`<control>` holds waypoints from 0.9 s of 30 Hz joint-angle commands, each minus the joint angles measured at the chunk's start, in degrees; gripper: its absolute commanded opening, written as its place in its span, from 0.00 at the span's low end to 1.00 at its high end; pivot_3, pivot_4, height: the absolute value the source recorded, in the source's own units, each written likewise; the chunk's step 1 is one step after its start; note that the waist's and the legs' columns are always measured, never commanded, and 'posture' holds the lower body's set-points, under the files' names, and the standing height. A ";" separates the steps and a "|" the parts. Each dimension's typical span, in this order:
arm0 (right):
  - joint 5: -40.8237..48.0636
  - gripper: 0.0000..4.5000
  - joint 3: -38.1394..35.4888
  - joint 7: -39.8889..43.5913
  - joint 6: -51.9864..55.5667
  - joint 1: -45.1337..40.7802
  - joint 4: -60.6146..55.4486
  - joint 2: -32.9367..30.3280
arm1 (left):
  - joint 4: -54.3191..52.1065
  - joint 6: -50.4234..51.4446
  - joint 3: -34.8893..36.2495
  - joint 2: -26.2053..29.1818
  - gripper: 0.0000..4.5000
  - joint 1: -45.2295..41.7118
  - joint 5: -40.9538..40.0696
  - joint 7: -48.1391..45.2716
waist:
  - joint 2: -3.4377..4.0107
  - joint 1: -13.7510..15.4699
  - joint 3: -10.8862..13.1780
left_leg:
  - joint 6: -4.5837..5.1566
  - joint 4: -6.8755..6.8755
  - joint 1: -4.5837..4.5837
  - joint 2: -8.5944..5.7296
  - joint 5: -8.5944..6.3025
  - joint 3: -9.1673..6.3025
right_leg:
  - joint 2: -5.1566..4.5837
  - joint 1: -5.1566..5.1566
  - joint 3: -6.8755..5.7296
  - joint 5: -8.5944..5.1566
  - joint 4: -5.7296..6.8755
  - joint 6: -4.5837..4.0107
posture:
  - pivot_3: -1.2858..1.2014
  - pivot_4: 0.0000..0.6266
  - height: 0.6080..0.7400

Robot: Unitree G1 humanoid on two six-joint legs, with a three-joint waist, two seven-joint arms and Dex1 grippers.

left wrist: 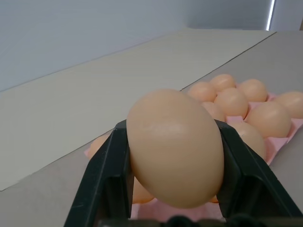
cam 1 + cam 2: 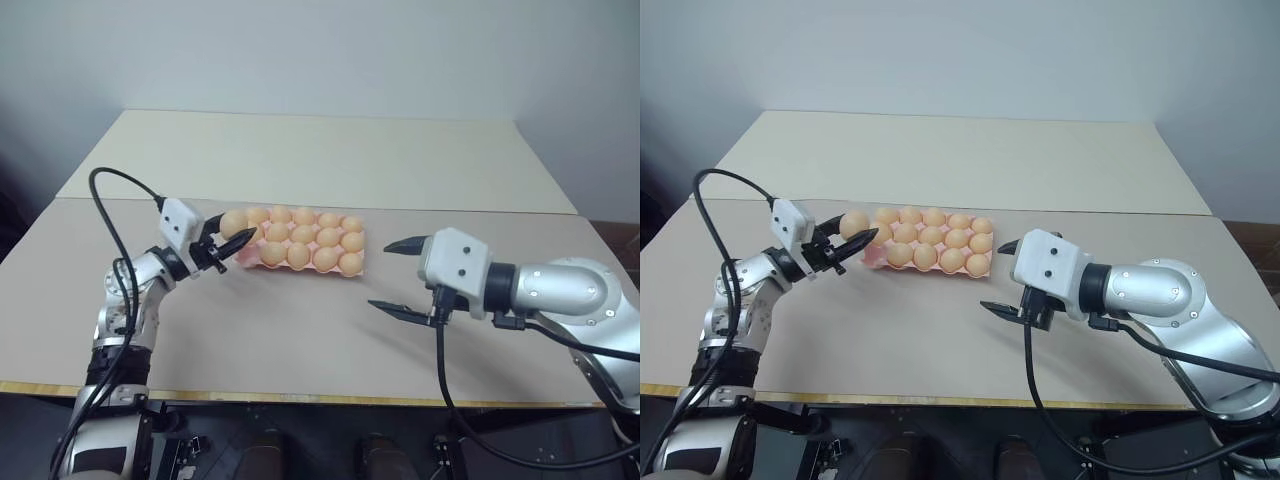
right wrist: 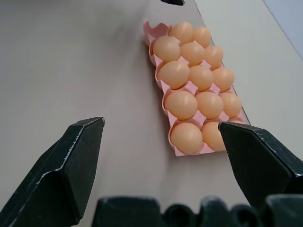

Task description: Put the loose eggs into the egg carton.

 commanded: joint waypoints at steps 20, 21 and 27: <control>-0.29 1.00 -2.41 -1.53 0.10 1.01 -1.59 -0.35 | -1.39 -4.03 -0.30 0.89 0.98 0.35 1.34 -1.00 | 0.00 -0.15 0.00 | 0.00 0.00 0.00 0.02 0.00 -0.01 | 0.02 0.00 0.00 0.00 0.01 0.00 | 0.52 0.24 1.00; -0.32 1.00 -2.34 -1.36 -0.03 0.86 -1.41 -0.38 | -3.04 -3.06 0.11 1.27 0.98 1.01 0.41 -1.39 | 0.00 -0.15 0.00 | 0.00 0.00 0.00 0.02 0.00 -0.01 | 0.02 -0.01 0.00 0.00 0.00 0.00 | 0.52 0.24 1.00; -0.26 1.00 -2.43 -0.16 -0.65 0.50 -0.72 -0.95 | -20.30 5.30 2.86 7.51 0.98 9.57 -8.08 -7.13 | 0.01 -0.93 0.00 | 0.00 -0.05 -0.01 0.09 0.00 -0.01 | 0.05 -0.04 0.03 0.00 -0.01 0.00 | 0.52 0.24 1.00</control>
